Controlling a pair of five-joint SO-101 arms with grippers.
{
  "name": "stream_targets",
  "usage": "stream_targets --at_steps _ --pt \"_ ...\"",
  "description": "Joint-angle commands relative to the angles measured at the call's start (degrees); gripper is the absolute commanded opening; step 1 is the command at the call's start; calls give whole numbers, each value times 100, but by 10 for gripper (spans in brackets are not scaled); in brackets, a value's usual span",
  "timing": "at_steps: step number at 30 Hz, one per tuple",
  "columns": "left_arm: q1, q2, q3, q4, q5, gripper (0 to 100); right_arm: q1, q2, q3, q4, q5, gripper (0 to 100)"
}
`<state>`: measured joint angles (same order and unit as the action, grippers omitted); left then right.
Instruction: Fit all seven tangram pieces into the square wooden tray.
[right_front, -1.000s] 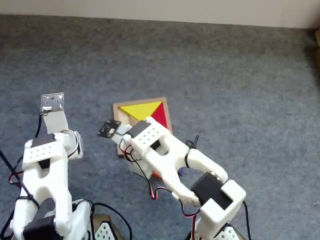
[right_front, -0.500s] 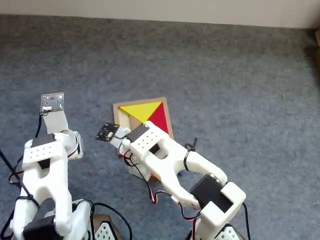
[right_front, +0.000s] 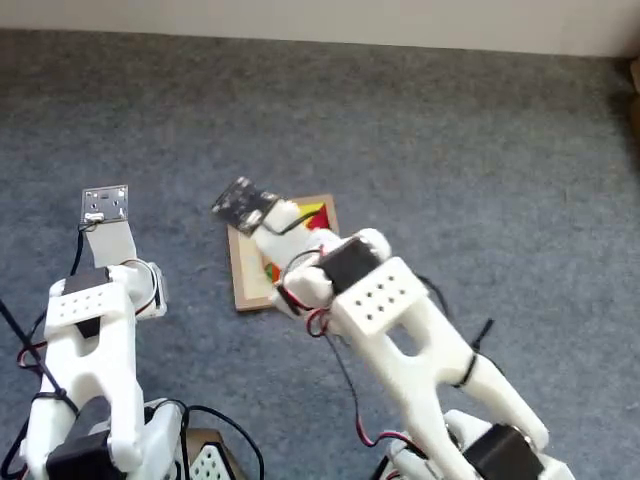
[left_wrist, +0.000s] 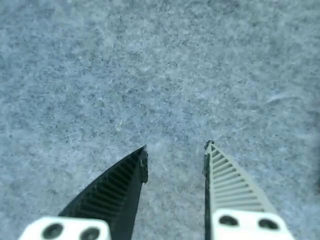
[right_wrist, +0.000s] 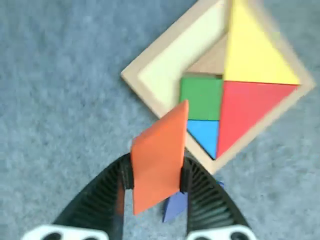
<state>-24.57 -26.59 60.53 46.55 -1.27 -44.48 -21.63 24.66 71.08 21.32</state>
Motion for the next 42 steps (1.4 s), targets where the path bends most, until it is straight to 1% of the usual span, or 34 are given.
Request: stream_targets --at_steps 1,7,17,19,21,25,28,33,34,37,38,42 --pt "-22 -154 -365 -88 18 186 259 -558 75 -330 273 5" --pt "-75 -154 -382 -88 35 186 215 -558 664 -1235 2690 5" --pt "-330 -171 -391 -158 53 186 224 -558 1710 -3037 6145 6" --pt "-330 -163 -391 -167 53 186 215 -558 1974 -3451 6708 6" --pt "-330 -163 -391 -167 53 186 207 -558 2193 -3890 7103 5" --pt "-365 -163 -391 -167 53 186 -22 -558 2554 -4532 7323 5" --pt "-365 -163 -391 -167 53 186 -180 -558 2712 -4760 7385 5" --pt "-356 -163 -391 -167 53 186 -198 -558 2993 -5068 7341 19" --pt "-347 -163 -391 -167 53 186 -189 -558 3055 -5121 7253 44" --pt "-330 -163 -391 -167 53 186 -189 -558 3090 -5244 6426 156" --pt "-330 -163 -391 -167 53 186 -189 -558 3073 -5244 6259 177" --pt "-330 -163 -391 -167 53 186 -189 -567 3099 -5235 6268 180"
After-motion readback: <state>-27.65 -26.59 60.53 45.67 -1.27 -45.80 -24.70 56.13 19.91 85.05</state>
